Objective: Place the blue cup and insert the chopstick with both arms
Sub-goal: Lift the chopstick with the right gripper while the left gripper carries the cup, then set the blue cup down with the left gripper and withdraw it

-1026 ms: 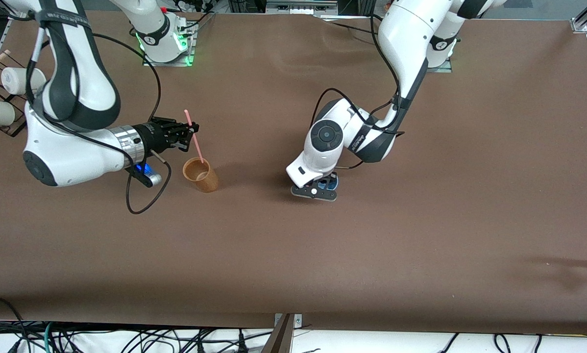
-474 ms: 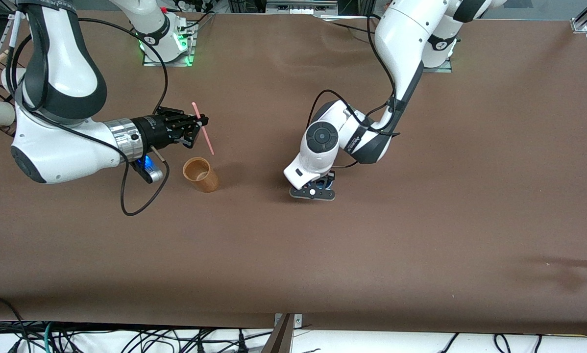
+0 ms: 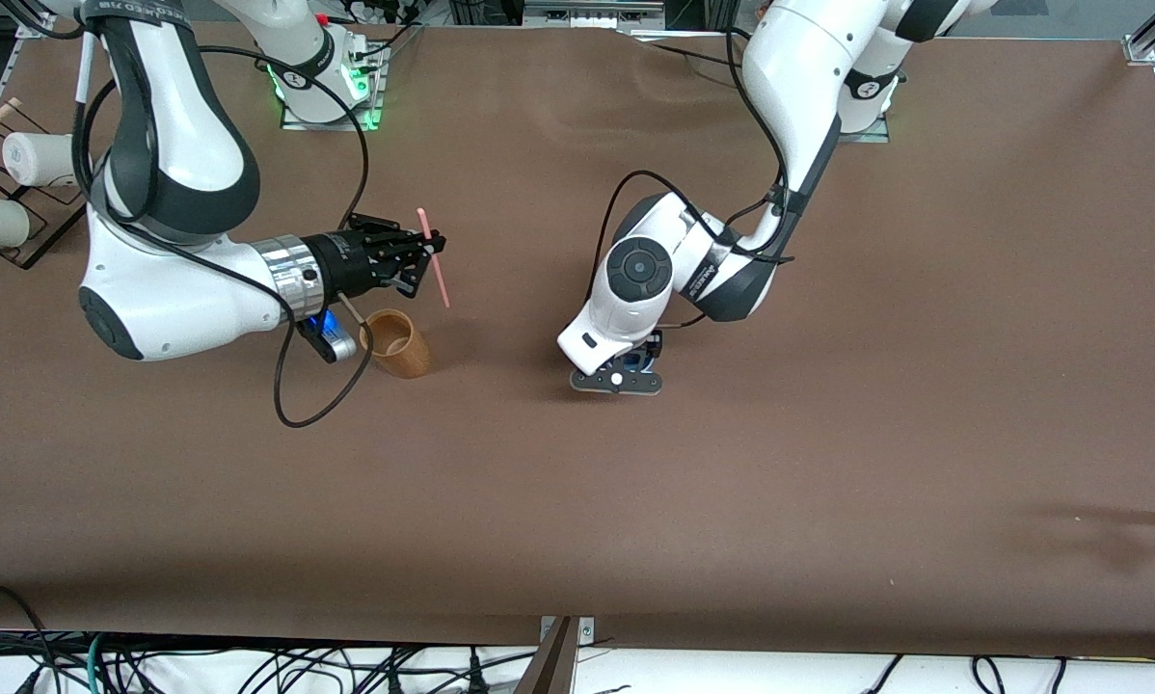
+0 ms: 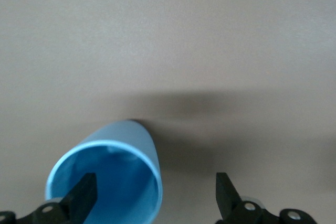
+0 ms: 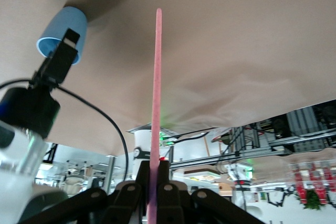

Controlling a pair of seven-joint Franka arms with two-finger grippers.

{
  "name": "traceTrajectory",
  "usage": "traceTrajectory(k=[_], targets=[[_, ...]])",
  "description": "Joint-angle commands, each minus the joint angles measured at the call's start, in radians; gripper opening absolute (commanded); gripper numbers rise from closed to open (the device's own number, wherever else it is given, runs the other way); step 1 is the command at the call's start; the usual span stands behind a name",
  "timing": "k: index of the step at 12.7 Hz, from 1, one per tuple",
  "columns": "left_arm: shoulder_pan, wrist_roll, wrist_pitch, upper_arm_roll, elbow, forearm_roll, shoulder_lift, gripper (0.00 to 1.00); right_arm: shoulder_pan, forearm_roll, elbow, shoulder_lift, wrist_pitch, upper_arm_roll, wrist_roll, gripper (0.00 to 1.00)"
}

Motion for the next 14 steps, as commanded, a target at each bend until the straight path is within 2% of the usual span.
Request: traceTrajectory(k=[1,4,7,10,12,13,14], targets=[[0.038,0.017,-0.174,0.003,0.042,-0.044,-0.094,1.0,0.041,0.026,0.017,0.015,0.069,0.003,0.061,0.0],[0.163,0.141,-0.292,0.007,0.031,-0.029,-0.226,1.0,0.092,0.073,0.059,0.069,0.167,0.003,0.12,0.0],[0.335,0.311,-0.432,0.022,0.026,-0.024,-0.346,1.0,0.176,0.103,0.186,0.167,0.299,0.004,0.254,0.0],[0.481,0.416,-0.51,0.035,0.02,0.008,-0.436,1.0,0.282,0.101,0.291,0.257,0.48,0.003,0.384,0.0],[0.527,0.556,-0.567,0.094,0.011,0.008,-0.505,1.0,0.325,0.101,0.34,0.299,0.552,0.003,0.44,0.0],[0.533,0.589,-0.576,0.139,-0.016,0.008,-0.547,1.0,0.342,0.1,0.342,0.304,0.577,0.003,0.441,0.0],[0.552,0.589,-0.578,0.153,-0.07,0.008,-0.588,1.0,0.354,0.1,0.342,0.313,0.599,0.003,0.443,0.0]])
